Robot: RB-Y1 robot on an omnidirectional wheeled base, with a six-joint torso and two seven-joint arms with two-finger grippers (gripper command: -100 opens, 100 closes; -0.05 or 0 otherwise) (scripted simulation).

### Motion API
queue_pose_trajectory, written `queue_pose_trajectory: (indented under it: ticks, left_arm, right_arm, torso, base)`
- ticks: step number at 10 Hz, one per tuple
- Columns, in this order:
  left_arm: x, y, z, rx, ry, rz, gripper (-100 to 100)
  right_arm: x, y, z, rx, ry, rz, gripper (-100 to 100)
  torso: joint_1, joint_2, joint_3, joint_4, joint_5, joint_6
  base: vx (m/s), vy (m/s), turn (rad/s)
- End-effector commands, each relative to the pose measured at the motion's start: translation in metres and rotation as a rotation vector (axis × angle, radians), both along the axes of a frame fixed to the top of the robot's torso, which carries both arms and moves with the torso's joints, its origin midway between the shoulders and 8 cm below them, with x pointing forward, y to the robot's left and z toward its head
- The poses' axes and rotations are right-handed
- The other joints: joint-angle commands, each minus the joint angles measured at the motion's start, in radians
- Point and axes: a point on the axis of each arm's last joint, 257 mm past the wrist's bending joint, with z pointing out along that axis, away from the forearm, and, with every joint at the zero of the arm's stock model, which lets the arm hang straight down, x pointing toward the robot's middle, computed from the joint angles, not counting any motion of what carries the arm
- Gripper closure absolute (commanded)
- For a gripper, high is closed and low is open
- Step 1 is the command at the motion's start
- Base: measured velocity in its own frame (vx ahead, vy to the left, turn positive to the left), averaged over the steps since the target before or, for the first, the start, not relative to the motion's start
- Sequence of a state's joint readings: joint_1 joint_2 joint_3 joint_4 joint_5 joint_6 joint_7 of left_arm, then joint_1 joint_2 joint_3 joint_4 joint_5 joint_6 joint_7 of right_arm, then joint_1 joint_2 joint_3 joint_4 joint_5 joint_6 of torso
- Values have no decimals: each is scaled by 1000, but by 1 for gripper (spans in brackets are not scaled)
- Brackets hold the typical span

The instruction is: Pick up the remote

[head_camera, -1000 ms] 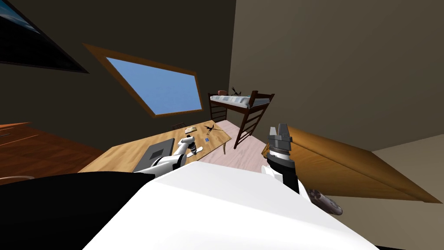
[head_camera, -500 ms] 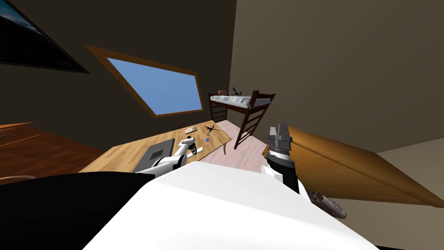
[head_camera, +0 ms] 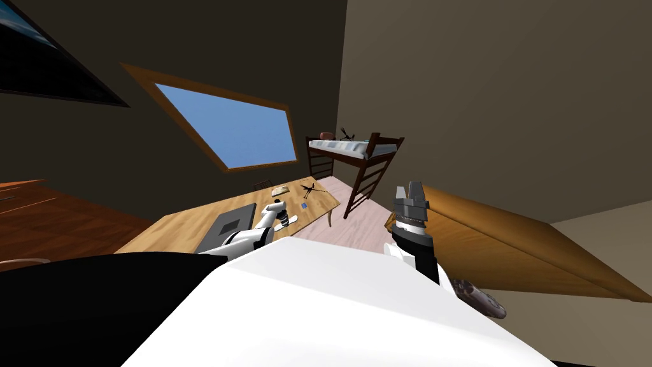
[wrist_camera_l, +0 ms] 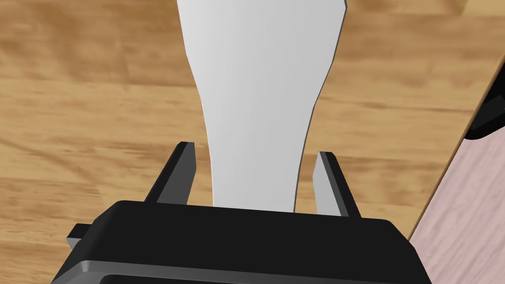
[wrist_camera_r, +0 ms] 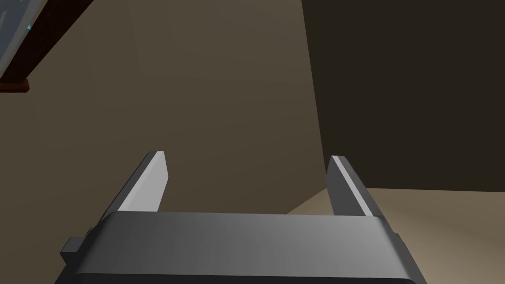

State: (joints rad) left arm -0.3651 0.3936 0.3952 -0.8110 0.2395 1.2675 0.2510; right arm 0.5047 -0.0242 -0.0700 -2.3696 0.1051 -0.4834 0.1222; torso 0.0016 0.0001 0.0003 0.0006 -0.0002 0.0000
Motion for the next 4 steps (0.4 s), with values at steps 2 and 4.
queue_pose_trajectory:
  ticks: [2,4]
  left_arm:
    - [6,5,14,0,0,3,100]
    - [5,5,11,0,0,2,0]
  right_arm:
    - [0,0,0,0,0,0,0]
    - [0,0,0,0,0,0,0]
  torso:
    - [-1,1,1,0,0,0]
    - [-1,0,0,0,0,0]
  base:
    - [-35,-17,-15]
    - [-7,-4,-1]
